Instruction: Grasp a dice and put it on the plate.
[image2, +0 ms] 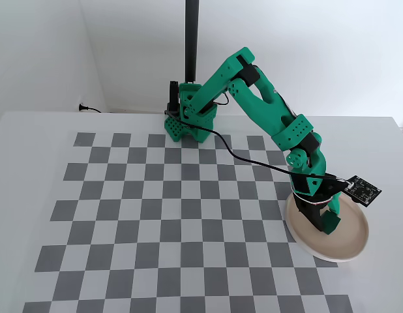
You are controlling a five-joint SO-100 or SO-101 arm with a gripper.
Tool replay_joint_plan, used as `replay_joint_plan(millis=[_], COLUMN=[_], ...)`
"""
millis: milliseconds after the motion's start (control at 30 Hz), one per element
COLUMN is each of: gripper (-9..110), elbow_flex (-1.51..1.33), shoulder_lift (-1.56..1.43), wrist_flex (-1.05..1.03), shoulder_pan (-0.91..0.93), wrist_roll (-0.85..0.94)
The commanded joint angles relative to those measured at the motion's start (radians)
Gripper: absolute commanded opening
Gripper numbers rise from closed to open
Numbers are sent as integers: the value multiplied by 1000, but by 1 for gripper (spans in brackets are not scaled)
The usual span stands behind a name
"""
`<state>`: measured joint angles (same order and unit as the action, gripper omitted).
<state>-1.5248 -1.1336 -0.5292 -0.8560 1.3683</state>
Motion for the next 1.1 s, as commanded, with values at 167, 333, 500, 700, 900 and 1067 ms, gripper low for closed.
replay_joint_plan(millis=[167,333,500,700,900,1067], gripper=[16,16,16,15,2,-4], elbow_flex=[28,28,29,28,23,-81], shoulder_lift=[-104,-175,-293,-433,-520,-614], wrist_flex=[-14,-23,-67,-121,-212,-176], shoulder_pan=[2,15,26,29,32,51], wrist_roll=[6,25,32,15,-21,-44])
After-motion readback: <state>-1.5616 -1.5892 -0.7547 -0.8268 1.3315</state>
